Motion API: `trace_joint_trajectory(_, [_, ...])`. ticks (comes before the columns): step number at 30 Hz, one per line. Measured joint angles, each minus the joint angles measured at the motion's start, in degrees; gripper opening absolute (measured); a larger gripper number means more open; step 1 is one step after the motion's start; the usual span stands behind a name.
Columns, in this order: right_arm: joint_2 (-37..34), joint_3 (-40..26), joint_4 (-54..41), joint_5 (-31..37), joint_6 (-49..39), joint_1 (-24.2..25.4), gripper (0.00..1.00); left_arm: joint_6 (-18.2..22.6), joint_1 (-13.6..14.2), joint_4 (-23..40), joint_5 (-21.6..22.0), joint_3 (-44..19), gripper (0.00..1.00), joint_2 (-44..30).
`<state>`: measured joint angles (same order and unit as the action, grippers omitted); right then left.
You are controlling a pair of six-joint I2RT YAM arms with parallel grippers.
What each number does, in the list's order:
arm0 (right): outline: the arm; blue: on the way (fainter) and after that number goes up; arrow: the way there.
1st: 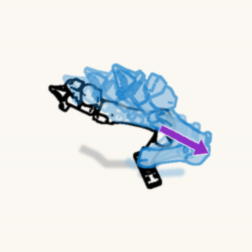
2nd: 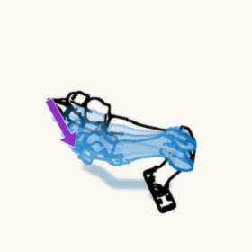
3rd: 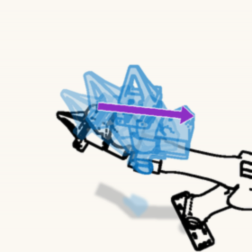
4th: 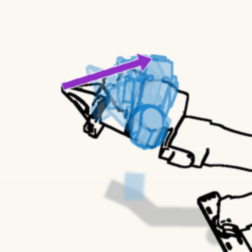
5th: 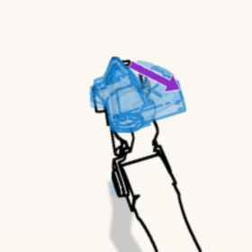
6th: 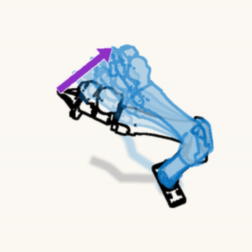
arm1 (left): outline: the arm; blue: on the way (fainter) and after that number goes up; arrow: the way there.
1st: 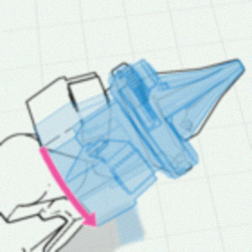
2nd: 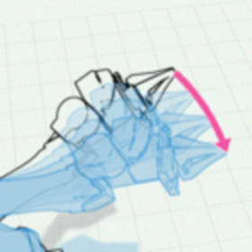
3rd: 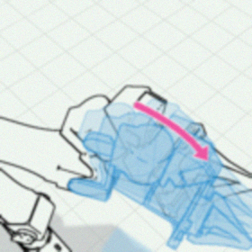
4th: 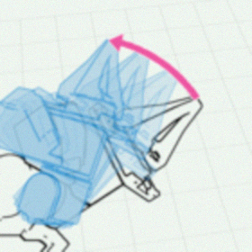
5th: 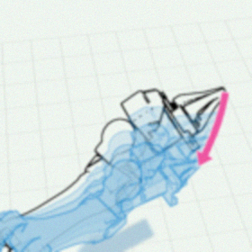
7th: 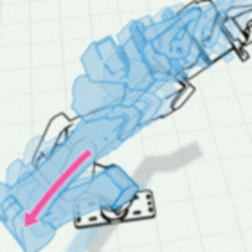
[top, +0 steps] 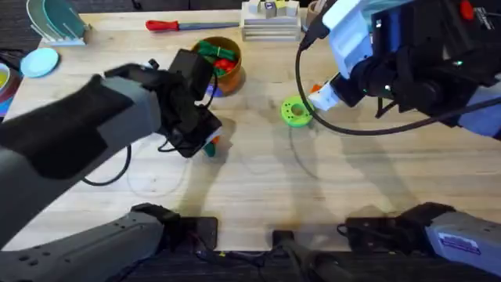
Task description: Pick up the gripper from the table and insert it into the empty holder that is missing its gripper. Then pick up a screw, insert it into the mounting hole, and use the screwdriver to tighten it. Finally, clean up the table by picking up the vegetable and placing it into the bucket.
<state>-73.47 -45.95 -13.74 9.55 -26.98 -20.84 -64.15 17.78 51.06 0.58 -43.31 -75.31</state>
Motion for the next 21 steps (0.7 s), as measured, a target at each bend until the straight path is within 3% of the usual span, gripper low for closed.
trace_joint_trajectory(5, [0.00,-0.02,0.02,0.01,0.00,0.00,0.991,0.28,-0.02,4.95,-0.33,-8.22,0.021,0.42])
trace_joint_trajectory(8, [0.00,0.00,0.02,0.01,0.00,0.00,0.991,1.55,0.00,4.57,-0.55,-14.12,0.021,1.14])
trace_joint_trajectory(10, [0.00,-0.02,0.02,0.01,0.00,0.00,0.991,3.23,0.00,-2.69,0.52,-18.92,0.020,1.73])
trace_joint_trajectory(19, [0.00,0.00,0.00,-0.01,0.00,0.00,0.992,4.12,-0.02,-17.30,10.27,-19.41,0.020,0.09])
trace_joint_trajectory(20, [0.00,-0.01,0.00,0.00,0.00,0.00,0.991,4.16,-0.01,-18.47,10.96,-19.41,0.032,-0.53])
trace_joint_trajectory(21, [0.00,0.00,0.00,0.01,0.00,0.00,0.991,4.37,-0.02,-19.46,11.45,-19.41,0.118,-1.26])
